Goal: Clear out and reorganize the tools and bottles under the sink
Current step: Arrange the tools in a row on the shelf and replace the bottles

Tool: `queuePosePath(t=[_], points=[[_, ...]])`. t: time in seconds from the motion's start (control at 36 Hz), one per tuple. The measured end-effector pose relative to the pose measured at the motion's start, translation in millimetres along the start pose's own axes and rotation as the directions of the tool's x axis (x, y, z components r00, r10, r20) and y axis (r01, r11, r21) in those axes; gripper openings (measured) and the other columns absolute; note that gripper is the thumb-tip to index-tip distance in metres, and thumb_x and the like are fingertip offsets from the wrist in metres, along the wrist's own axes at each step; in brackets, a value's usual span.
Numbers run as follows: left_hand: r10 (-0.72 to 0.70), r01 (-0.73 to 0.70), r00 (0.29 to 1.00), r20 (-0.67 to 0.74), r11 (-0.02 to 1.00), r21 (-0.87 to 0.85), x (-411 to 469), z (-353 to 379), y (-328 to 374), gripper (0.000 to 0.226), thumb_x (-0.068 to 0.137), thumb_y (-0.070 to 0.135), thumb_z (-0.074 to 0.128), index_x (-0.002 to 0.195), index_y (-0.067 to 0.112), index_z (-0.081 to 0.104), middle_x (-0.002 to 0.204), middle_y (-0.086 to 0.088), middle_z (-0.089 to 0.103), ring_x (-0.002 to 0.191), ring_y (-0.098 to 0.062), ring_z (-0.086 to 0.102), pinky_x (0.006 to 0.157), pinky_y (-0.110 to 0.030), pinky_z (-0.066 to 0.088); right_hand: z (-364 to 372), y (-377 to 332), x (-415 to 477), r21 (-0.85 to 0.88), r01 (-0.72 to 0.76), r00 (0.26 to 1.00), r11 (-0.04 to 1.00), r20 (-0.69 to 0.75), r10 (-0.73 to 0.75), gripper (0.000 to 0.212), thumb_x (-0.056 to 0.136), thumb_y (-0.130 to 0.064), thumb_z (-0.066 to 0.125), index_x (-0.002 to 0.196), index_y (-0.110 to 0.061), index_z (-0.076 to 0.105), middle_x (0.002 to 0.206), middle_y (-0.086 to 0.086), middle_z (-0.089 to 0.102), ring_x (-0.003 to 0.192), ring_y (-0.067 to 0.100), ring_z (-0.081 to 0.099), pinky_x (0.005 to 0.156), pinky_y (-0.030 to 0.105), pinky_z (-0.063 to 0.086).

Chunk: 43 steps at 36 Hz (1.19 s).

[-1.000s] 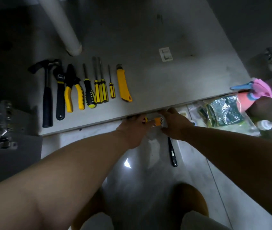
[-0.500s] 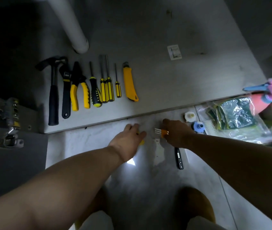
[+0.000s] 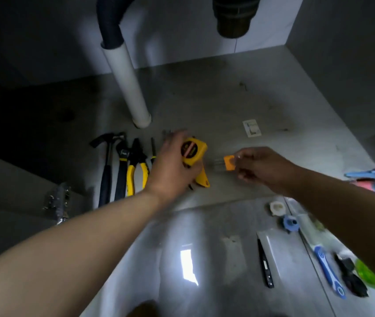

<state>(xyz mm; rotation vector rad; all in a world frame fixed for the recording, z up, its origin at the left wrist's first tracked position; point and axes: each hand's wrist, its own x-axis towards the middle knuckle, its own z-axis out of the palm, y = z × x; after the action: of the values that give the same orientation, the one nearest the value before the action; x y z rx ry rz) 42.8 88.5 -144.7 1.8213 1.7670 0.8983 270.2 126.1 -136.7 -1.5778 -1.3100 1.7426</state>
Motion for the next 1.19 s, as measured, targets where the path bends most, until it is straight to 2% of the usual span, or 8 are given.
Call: queuePosePath(t=[0.11,0.25,0.36,0.47,0.64,0.81,0.94,1.19], points=[[-0.204,0.202,0.978,-0.050,0.978,-0.048,43,-11,-16,0.054,0.077,0.021,0.083,0.125,0.016,0.058,0.121,-0.004,0.064,0.110,-0.020,0.061,0.095,-0.030,0.050,14,-19,42,-0.100,0.044,0.976,0.994,-0.207,-0.064,0.006,0.093,0.001,0.061,0.092,0.001,0.067,0.080,0.020,0.060,0.059,0.018,0.058,0.051,0.023,0.049],[-0.248,0.247,0.968,-0.037,0.969,-0.024,62,-18,-45,0.049,0.080,0.015,0.081,0.125,0.020,0.065,0.124,-0.005,0.061,0.113,-0.022,0.061,0.093,-0.028,0.050,29,-31,91,-0.025,0.015,0.949,1.000,-0.314,-0.022,0.007,0.091,0.000,0.067,0.087,-0.003,0.063,0.078,0.017,0.062,0.046,0.009,0.062,0.042,0.019,0.051],[-0.265,0.262,0.964,-0.033,0.962,-0.079,70,-17,-58,0.052,0.080,0.016,0.084,0.127,0.019,0.062,0.124,-0.004,0.064,0.112,-0.019,0.062,0.099,-0.032,0.052,35,-32,119,0.002,-0.017,0.944,1.000,-0.331,0.017,0.017,0.088,-0.004,0.073,0.075,-0.010,0.062,0.095,0.024,0.069,0.082,0.031,0.071,0.079,0.044,0.062],[-0.232,0.232,0.973,0.011,0.969,-0.088,80,-14,-62,0.048,0.081,0.014,0.082,0.117,0.034,0.058,0.104,0.018,0.062,0.103,-0.008,0.059,0.080,-0.005,0.044,35,-30,135,-0.072,-0.016,0.912,0.997,-0.409,-0.014,0.010,0.084,-0.013,0.078,0.088,-0.013,0.069,0.105,0.021,0.072,0.098,0.033,0.071,0.089,0.048,0.058],[-0.188,0.182,0.981,0.057,0.979,0.095,103,-1,-55,0.065,0.087,0.012,0.075,0.146,0.012,0.048,0.144,-0.009,0.047,0.129,-0.021,0.049,0.102,-0.019,0.035,33,-24,128,-0.103,0.043,0.882,0.994,-0.462,-0.087,0.023,0.085,-0.019,0.077,0.107,-0.012,0.073,0.107,0.010,0.073,0.104,0.026,0.067,0.095,0.044,0.054],[-0.128,0.105,0.984,0.127,0.979,0.172,119,9,-45,0.065,0.084,0.011,0.077,0.143,0.008,0.050,0.143,-0.014,0.051,0.131,-0.028,0.049,0.110,-0.029,0.039,26,-16,113,-0.196,0.117,0.890,0.974,-0.415,-0.191,0.030,0.089,-0.010,0.067,0.118,-0.008,0.065,0.113,0.013,0.070,0.108,0.028,0.065,0.097,0.046,0.052],[-0.115,0.069,0.975,0.188,0.969,0.237,123,14,-45,0.050,0.089,0.021,0.073,0.136,0.014,0.056,0.135,-0.010,0.061,0.123,-0.028,0.057,0.102,-0.034,0.047,13,-3,98,-0.248,0.108,0.928,0.963,-0.321,-0.187,0.026,0.092,-0.012,0.060,0.117,-0.020,0.063,0.109,0.007,0.068,0.097,0.021,0.067,0.083,0.037,0.057],[-0.112,0.035,0.975,0.194,0.931,0.363,121,18,-38,0.061,0.090,0.009,0.065,0.149,0.015,0.048,0.152,-0.012,0.048,0.140,-0.032,0.044,0.117,-0.041,0.035,5,8,76,-0.159,0.083,0.960,0.984,-0.251,-0.122,0.027,0.092,-0.012,0.060,0.118,-0.018,0.062,0.105,0.010,0.070,0.099,0.027,0.068,0.090,0.043,0.056]])
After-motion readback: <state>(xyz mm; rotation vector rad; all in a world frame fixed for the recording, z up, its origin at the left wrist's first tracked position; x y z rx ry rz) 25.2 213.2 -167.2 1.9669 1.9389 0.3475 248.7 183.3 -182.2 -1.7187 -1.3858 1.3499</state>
